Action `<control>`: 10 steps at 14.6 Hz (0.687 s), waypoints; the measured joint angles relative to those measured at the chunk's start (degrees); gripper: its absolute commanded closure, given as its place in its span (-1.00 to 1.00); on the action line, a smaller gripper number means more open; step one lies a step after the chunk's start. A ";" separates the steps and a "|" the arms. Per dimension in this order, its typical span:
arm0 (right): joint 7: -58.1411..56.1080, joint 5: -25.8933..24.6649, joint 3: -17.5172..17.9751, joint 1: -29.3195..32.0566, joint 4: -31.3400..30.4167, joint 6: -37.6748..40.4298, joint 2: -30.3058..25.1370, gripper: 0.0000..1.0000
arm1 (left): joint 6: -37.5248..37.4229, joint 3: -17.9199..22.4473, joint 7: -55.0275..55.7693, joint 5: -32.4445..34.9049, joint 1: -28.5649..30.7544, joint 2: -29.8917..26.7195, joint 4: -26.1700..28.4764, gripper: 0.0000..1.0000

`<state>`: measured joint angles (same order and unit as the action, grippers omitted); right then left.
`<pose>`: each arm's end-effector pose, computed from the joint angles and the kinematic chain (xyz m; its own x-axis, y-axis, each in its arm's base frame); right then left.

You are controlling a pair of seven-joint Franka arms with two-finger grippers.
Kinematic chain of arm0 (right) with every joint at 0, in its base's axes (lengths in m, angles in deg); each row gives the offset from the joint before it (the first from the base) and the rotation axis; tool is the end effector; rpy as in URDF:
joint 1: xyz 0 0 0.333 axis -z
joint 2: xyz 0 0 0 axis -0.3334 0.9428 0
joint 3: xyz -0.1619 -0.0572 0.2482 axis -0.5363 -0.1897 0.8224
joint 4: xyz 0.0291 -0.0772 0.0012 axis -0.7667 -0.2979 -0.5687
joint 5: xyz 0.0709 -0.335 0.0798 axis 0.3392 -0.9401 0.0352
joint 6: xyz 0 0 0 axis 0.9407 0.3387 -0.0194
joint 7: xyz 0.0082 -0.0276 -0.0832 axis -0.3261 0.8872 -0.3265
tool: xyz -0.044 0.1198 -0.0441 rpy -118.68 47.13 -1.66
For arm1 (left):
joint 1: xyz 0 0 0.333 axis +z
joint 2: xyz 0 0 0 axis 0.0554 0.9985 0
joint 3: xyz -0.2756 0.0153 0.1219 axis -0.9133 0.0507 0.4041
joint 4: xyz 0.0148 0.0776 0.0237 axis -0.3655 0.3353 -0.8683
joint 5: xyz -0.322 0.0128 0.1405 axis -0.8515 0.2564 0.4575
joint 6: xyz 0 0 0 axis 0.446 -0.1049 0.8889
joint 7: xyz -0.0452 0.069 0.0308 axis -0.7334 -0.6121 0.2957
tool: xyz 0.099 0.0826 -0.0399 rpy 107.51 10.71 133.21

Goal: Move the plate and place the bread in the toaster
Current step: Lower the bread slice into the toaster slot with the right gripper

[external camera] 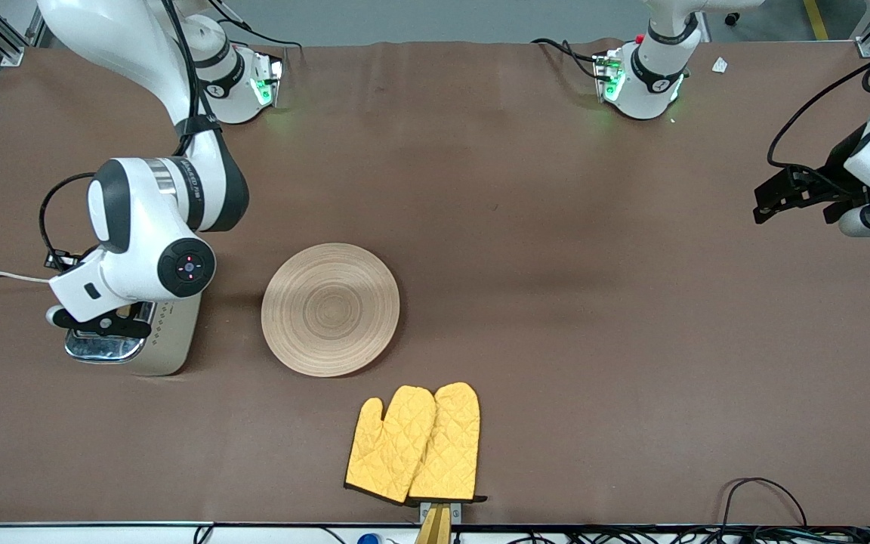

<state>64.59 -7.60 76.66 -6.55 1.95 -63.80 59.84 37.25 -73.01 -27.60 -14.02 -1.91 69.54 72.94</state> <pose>0.5764 0.0587 0.4107 0.9791 -0.1592 -0.1266 0.0153 -0.5630 0.8263 0.5278 -0.0590 0.5846 0.9995 -0.0230 0.0202 -0.0231 -0.9997 0.0026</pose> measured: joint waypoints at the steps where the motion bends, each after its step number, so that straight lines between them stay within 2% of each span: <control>1: -0.03 0.00 0.00 0.00 0.00 0.04 -0.07 0.99 | 0.00 0.00 0.00 0.00 0.00 0.00 0.00 -1.00; 10: -0.09 0.00 -0.02 0.51 -2.29 0.30 -0.15 0.99 | 0.00 -0.01 0.00 0.00 -0.01 0.00 0.00 -1.00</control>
<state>64.49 -7.60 76.64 -6.04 -0.34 -63.50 59.70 37.25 -73.02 -27.60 -14.02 -1.92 69.54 72.94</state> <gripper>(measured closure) 0.974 0.000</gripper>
